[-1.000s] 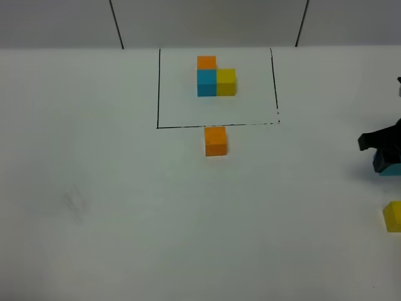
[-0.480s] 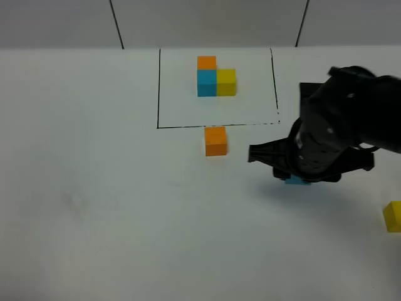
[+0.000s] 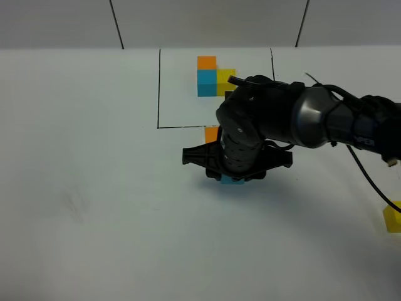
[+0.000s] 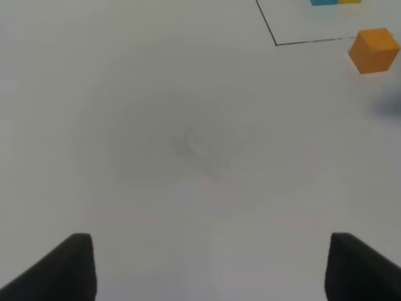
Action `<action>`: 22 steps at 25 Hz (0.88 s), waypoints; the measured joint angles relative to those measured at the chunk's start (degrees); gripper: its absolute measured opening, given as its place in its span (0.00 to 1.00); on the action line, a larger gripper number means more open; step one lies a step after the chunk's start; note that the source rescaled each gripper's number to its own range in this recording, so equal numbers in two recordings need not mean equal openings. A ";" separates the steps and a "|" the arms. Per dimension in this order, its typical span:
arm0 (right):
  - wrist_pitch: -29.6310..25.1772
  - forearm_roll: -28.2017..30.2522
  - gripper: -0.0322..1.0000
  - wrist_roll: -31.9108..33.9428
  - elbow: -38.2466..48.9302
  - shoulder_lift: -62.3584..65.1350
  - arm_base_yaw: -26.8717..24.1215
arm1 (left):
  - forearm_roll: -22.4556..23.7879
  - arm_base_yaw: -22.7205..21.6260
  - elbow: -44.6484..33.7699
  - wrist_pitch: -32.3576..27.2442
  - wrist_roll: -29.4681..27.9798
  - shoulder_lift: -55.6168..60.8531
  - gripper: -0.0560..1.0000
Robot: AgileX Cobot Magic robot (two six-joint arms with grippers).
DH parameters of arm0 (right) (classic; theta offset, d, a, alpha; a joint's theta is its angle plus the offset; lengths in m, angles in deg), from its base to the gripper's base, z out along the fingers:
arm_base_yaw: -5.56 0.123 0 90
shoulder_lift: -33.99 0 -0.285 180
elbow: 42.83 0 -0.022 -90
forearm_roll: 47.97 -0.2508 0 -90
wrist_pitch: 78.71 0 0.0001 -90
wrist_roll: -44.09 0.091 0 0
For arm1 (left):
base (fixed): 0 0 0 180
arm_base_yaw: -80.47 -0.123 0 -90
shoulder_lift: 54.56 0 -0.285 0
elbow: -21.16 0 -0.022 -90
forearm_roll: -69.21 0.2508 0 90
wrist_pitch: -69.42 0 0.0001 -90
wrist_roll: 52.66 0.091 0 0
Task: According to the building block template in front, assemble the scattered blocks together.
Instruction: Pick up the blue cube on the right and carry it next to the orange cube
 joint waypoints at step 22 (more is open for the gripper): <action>2.38 2.30 0.04 -7.35 -6.81 -9.98 0.51 | 0.00 0.00 0.00 0.00 -0.13 0.00 0.65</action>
